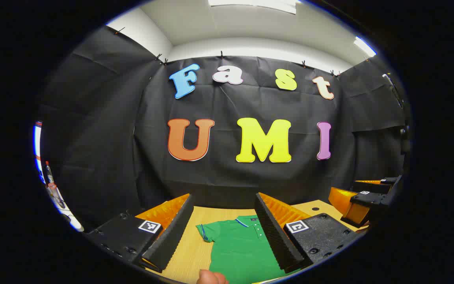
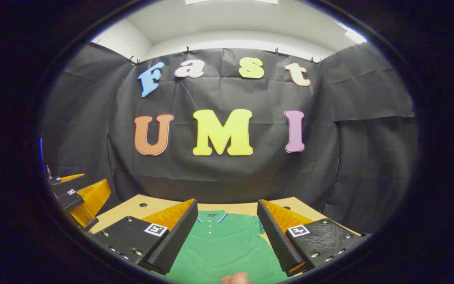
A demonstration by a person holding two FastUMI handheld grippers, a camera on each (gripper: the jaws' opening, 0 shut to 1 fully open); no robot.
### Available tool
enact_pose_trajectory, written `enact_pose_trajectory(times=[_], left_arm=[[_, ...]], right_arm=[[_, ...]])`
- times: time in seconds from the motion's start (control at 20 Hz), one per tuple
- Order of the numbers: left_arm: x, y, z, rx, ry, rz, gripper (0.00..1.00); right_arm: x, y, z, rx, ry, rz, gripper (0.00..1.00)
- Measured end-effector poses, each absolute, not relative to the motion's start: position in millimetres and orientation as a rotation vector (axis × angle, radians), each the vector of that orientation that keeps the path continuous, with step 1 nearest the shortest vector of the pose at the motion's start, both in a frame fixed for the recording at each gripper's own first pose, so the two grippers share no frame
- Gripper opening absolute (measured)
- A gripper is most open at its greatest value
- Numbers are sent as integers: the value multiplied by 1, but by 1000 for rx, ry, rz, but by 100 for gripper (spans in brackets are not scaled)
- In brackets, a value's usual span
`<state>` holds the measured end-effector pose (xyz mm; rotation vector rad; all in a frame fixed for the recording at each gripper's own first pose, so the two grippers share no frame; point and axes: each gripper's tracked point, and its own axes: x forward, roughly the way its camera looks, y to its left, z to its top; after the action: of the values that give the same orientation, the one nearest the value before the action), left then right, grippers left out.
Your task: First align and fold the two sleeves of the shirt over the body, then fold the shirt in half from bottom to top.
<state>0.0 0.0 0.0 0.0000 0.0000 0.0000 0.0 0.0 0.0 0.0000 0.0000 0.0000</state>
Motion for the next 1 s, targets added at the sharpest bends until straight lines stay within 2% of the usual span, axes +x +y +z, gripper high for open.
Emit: enact_pose_trajectory(times=[0.55, 1.0], left_arm=[[-6, 2, -14, -9, 49, -9, 99], [-5, 0, -9, 9, 37, -7, 99]], right_arm=[[-1, -6, -2, -18, -3, -40, 95], [25, -15, 4, -31, -6, -54, 95]])
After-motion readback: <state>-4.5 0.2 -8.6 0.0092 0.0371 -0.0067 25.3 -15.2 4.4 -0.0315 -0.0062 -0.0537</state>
